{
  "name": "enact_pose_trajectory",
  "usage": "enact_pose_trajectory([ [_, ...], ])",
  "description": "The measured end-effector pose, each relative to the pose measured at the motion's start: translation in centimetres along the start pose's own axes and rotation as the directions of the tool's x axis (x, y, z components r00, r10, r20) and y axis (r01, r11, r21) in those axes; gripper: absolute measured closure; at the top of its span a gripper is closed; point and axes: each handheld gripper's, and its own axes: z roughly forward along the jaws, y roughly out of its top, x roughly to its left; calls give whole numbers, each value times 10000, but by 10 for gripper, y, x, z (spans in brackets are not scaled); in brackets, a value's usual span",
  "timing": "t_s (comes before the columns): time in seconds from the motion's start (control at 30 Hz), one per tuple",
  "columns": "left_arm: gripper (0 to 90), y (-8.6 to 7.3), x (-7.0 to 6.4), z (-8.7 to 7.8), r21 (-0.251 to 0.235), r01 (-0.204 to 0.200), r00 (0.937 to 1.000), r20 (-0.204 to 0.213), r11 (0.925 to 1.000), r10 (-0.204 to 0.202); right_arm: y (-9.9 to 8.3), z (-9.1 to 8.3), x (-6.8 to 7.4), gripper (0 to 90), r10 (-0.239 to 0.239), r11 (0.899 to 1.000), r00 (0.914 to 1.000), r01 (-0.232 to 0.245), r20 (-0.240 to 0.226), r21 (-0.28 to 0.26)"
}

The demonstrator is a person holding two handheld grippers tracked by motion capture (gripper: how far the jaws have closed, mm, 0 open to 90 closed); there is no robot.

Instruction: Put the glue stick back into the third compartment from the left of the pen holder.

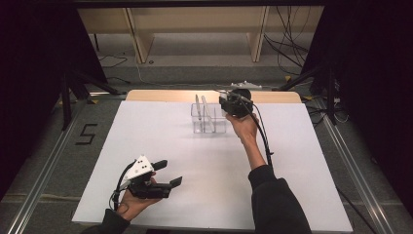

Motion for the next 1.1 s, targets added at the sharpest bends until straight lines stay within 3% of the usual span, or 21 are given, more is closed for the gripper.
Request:
enact_pose_trajectory([
  [0.97,172,0,-1,0,30,-125,9999,63,9999,124,-7,31,4,668,19,9988,9994,-36,352,484],
  [1.0,172,0,-1,0,15,-117,9999,66,9999,117,-8,31,4,654,0,9986,9994,-18,341,530],
  [1.1,172,0,-1,0,15,-120,9999,69,9999,120,-7,31,5,483,-17,9982,9999,10,124,598],
])
